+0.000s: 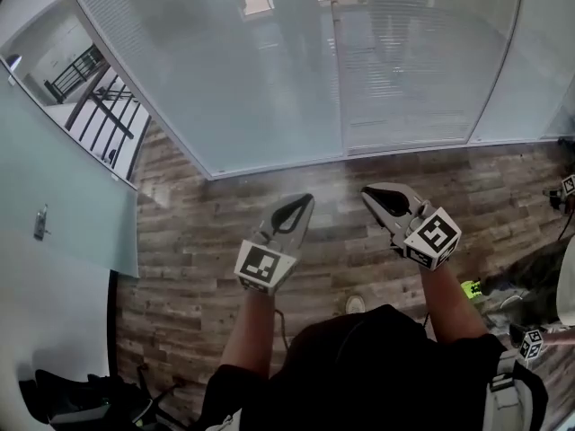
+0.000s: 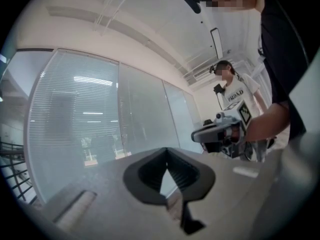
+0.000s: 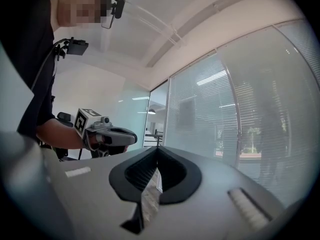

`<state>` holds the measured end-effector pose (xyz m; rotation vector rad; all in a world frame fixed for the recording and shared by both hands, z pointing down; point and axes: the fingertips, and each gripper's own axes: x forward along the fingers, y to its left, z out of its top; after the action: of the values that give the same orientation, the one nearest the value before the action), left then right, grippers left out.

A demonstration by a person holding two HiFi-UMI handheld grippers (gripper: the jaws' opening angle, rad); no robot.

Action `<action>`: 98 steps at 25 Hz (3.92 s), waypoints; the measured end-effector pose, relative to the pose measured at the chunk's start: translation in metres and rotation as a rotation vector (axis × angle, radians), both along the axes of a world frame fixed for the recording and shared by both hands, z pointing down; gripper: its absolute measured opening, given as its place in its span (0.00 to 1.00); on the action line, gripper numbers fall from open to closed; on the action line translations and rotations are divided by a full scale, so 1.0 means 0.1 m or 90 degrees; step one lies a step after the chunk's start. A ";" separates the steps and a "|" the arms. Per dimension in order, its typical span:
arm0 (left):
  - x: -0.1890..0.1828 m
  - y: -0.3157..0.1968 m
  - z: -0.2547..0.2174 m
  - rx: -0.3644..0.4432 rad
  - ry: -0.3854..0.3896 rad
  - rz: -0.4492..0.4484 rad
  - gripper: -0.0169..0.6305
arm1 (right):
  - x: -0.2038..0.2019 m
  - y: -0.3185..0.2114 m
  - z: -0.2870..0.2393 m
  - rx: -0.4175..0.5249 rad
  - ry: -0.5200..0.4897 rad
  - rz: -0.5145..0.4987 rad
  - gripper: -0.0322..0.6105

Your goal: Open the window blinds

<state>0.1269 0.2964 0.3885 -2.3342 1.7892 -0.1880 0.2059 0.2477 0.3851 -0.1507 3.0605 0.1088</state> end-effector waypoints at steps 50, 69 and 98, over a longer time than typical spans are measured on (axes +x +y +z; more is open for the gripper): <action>-1.22 -2.55 0.11 -0.015 -0.008 0.138 0.03 | -1.20 -2.32 0.14 -0.011 0.009 0.121 0.06; -1.85 -2.94 0.19 -0.012 0.018 0.198 0.03 | -1.87 -2.75 0.13 0.005 0.024 0.183 0.06; -2.10 -4.69 0.06 -0.026 0.012 0.103 0.03 | -2.07 -4.61 -0.02 0.016 0.004 0.112 0.06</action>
<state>-0.0835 -0.1721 0.3949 -2.5032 1.6091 -0.1805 -0.0012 -0.2130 0.3835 -0.4192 3.0452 0.1572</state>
